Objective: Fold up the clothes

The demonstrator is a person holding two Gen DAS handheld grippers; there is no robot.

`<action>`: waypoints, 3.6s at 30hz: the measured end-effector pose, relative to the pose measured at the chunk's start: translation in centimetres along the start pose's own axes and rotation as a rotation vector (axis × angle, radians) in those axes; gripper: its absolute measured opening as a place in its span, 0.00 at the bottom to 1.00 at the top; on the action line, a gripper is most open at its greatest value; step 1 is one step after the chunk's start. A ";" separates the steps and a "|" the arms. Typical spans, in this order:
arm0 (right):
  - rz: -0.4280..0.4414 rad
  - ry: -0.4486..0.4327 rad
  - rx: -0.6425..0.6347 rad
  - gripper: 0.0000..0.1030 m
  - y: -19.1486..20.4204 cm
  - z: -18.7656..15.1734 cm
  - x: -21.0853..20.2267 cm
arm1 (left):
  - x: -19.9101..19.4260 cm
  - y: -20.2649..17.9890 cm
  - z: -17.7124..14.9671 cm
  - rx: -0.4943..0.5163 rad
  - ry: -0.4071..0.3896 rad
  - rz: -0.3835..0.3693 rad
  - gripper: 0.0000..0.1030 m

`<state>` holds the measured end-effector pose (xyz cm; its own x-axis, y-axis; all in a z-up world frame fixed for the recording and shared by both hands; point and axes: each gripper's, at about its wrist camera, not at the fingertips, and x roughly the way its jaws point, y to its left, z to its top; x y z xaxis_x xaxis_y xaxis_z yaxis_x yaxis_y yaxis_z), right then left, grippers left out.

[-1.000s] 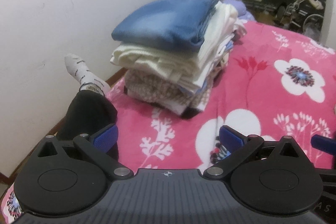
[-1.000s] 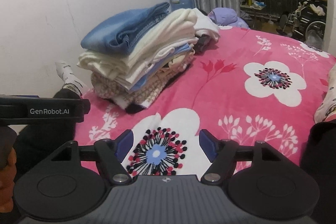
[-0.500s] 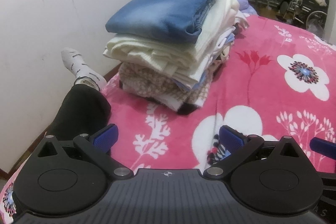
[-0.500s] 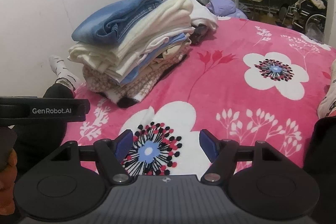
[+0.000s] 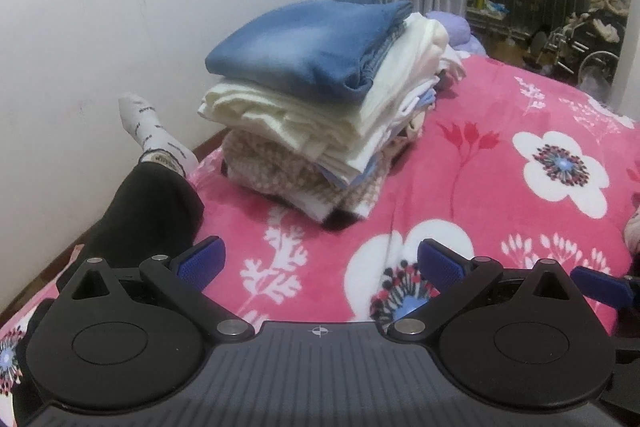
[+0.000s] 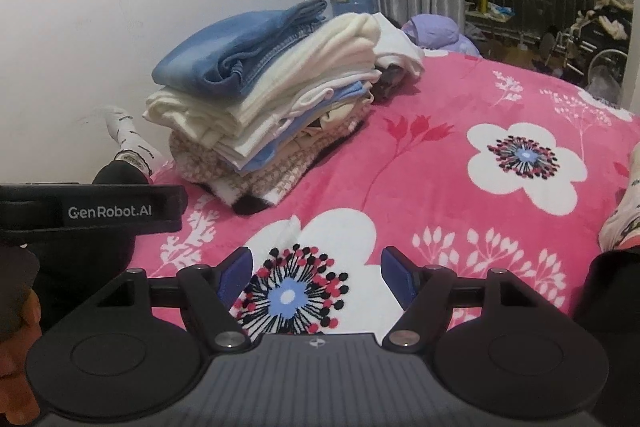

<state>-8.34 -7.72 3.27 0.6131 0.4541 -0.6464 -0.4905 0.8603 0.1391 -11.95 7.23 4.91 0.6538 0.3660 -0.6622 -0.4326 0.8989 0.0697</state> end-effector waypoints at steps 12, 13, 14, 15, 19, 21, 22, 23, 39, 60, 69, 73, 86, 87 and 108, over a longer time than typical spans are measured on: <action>-0.012 0.018 -0.035 0.73 0.5 -1.3 -1.4 | -2.0 -0.4 -1.9 -0.024 -0.055 0.051 1.00; -0.013 0.018 -0.035 0.73 0.6 -1.5 -1.5 | -2.2 -0.5 -2.0 -0.023 -0.068 0.065 1.00; -0.013 0.019 -0.034 0.73 0.6 -1.6 -1.6 | -2.6 -0.7 -2.2 -0.013 -0.089 0.087 1.00; -0.014 0.019 -0.033 0.73 0.7 -1.7 -1.7 | -2.8 -0.8 -2.3 -0.003 -0.100 0.099 1.00; -0.020 0.016 -0.024 0.74 0.7 -1.9 -2.2 | -3.4 -0.9 -2.0 -0.011 -0.096 0.090 1.00; -0.024 0.011 -0.024 0.74 0.7 -1.9 -2.6 | -3.7 -0.8 -1.8 -0.027 -0.085 0.084 1.00; -0.026 0.007 -0.025 0.76 0.7 -1.8 -2.8 | -3.9 -0.8 -1.8 -0.038 -0.082 0.083 1.00; -0.028 0.005 -0.026 0.76 0.7 -1.8 -3.1 | -4.1 -0.8 -1.8 -0.047 -0.081 0.083 1.00; -0.035 -0.015 -0.046 0.79 1.1 -1.4 -5.1 | -5.4 -0.7 -1.6 -0.069 -0.073 0.110 1.00; -0.017 -0.035 -0.059 0.79 1.3 -1.1 -5.2 | -4.5 -0.6 -1.5 -0.046 -0.056 0.102 1.00; 0.002 -0.061 -0.075 0.79 1.5 -1.0 -5.6 | -6.0 0.2 -0.8 -0.038 -0.079 0.152 1.00; 0.002 -0.078 -0.082 0.82 1.5 -0.8 -5.9 | -7.2 0.3 -0.1 -0.030 -0.143 0.152 1.00; -0.125 -0.097 -0.004 0.81 -0.9 3.2 -7.5 | -5.7 0.9 0.1 -0.048 -0.078 -0.074 0.98; -0.135 -0.096 -0.004 0.81 -0.4 3.4 -7.1 | -5.3 1.1 0.2 -0.041 -0.084 -0.063 0.98; -0.060 0.004 -0.111 0.82 6.0 2.9 -0.1 | -2.3 5.7 2.7 -0.074 -0.129 0.010 0.99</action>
<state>-9.54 -1.94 6.39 0.6410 0.4013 -0.6543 -0.5187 0.8548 0.0162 -14.21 12.16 8.82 0.7216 0.4067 -0.5603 -0.4806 0.8768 0.0174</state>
